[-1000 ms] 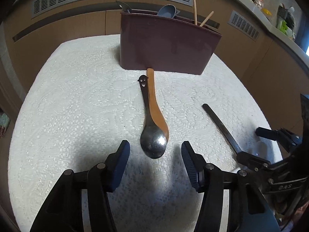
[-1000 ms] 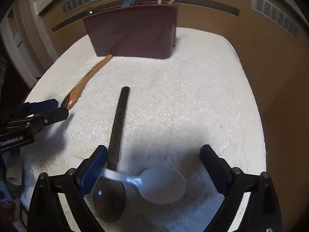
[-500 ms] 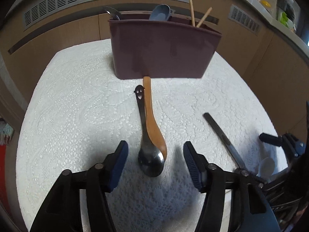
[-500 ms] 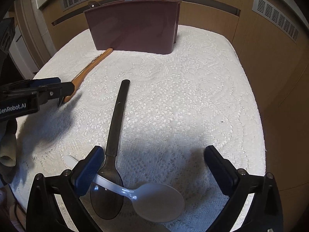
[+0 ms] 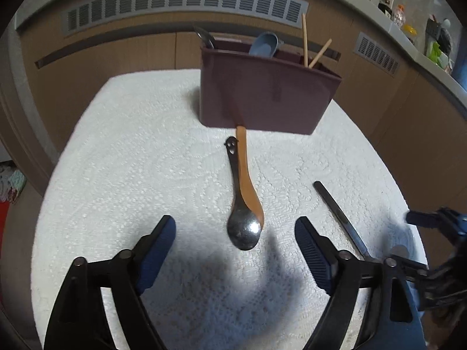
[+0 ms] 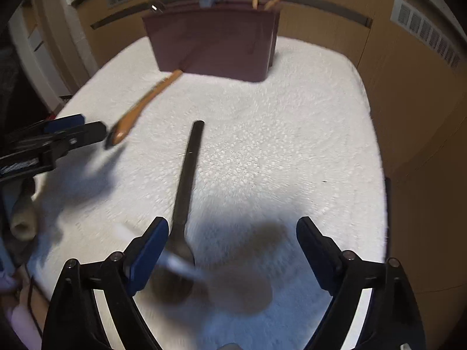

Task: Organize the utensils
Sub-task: 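Lower the right tool onto the white plastic spoon and close on it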

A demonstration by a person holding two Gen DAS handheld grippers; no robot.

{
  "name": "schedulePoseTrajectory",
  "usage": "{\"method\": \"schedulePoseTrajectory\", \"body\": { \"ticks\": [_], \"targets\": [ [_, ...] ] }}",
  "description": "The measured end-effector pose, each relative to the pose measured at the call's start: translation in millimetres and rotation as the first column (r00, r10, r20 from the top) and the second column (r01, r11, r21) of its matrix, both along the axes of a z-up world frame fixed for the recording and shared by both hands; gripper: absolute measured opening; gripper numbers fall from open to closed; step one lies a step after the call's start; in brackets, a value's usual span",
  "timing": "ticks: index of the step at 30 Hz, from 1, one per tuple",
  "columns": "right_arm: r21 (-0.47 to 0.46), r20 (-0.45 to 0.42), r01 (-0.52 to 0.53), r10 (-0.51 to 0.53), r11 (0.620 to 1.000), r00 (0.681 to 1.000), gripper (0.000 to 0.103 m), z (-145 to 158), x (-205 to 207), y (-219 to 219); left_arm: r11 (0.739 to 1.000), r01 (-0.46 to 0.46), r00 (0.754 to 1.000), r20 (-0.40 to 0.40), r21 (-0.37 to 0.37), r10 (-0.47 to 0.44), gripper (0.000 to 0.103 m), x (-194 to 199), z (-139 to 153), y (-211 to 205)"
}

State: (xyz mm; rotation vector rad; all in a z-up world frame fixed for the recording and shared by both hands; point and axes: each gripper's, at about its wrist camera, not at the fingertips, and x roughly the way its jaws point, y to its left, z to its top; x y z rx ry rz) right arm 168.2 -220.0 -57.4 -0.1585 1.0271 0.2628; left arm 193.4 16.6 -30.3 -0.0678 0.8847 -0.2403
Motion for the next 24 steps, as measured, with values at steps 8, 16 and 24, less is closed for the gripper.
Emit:
{"method": "schedulePoseTrajectory", "body": {
  "ticks": [8,16,24],
  "targets": [
    [0.117,-0.223,-0.080,0.104,0.990,0.969,0.018,11,-55,-12,0.998,0.014,1.000,-0.004,-0.060,-0.014,0.086,-2,-1,2],
    [0.190,-0.275,0.159,-0.103,0.969,0.956,0.037,-9,-3,-32,0.999,-0.009,1.000,-0.011,-0.049,0.009,0.087,-5,-2,12],
    [0.137,-0.158,0.302,-0.280,0.943,0.947,0.049,-15,30,-11,0.998,-0.024,0.999,-0.029,-0.050,0.022,0.087,-2,-8,15]
  ]
}}
